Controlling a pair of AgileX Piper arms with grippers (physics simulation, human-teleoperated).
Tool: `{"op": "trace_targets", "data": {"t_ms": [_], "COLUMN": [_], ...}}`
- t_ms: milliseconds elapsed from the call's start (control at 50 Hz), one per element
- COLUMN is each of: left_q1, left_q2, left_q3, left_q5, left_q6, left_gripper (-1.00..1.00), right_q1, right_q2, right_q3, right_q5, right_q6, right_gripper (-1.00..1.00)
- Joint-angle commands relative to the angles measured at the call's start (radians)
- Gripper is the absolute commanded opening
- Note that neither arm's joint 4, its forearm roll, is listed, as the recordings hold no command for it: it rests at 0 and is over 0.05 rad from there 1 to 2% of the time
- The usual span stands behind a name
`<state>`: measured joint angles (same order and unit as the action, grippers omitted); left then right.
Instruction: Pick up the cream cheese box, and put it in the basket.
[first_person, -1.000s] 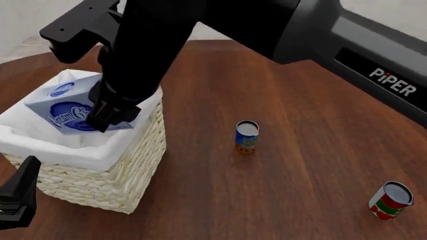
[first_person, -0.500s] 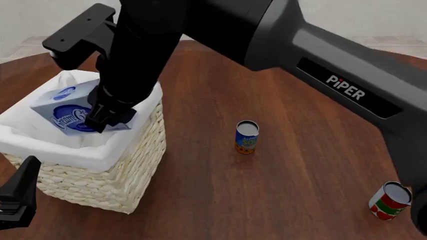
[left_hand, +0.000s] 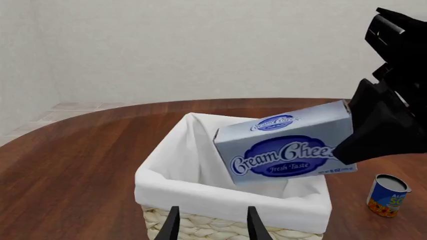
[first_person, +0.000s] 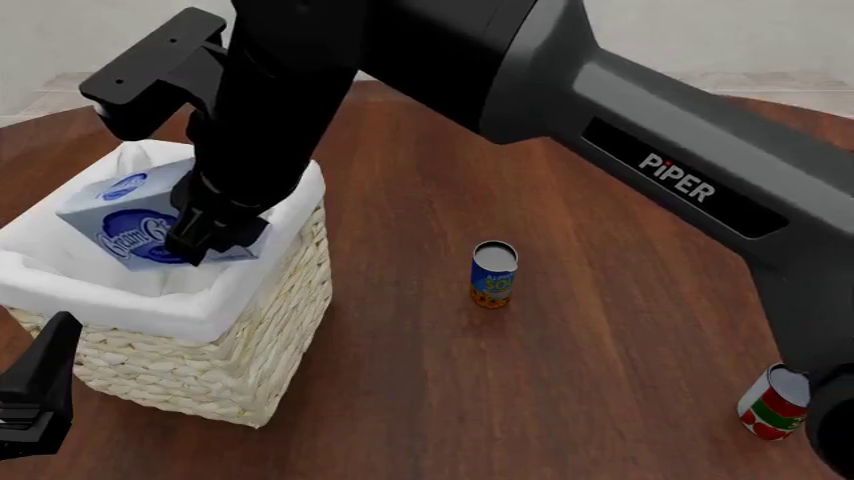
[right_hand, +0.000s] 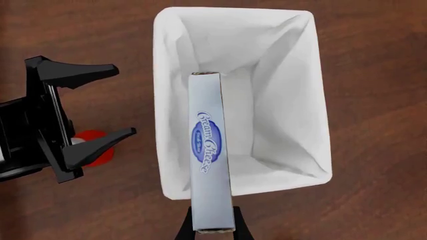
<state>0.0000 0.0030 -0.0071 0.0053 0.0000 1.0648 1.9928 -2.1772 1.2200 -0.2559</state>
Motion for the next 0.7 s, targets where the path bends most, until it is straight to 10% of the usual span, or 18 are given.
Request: {"op": "trace_targets", "data": {"t_ms": [20,40,60,600,660,700], "left_q1": [0.0,0.0,0.0,0.0,0.0,0.0], "left_q2": [0.0,0.0,0.0,0.0,0.0,0.0], "left_q3": [0.0,0.0,0.0,0.0,0.0,0.0], "left_q5": [0.0,0.0,0.0,0.0,0.0,0.0], "left_q6": [0.0,0.0,0.0,0.0,0.0,0.0], "left_gripper": [1.0,1.0,1.0,1.0,1.0,1.0], "right_q1": [0.0,0.0,0.0,0.0,0.082,0.04], "right_q2": [-0.005,-0.005,-0.005,-0.005,0.02,0.021], "right_q3": [-0.008,-0.008,-0.008,-0.008,-0.215,-0.28], "right_q5": [0.0,0.0,0.0,0.0,0.0,0.0], "right_q6": [0.013,0.013,0.013,0.013,-0.018,-0.153], "right_gripper": [-1.0,-1.0,1.0,1.0,1.0,1.0]}}
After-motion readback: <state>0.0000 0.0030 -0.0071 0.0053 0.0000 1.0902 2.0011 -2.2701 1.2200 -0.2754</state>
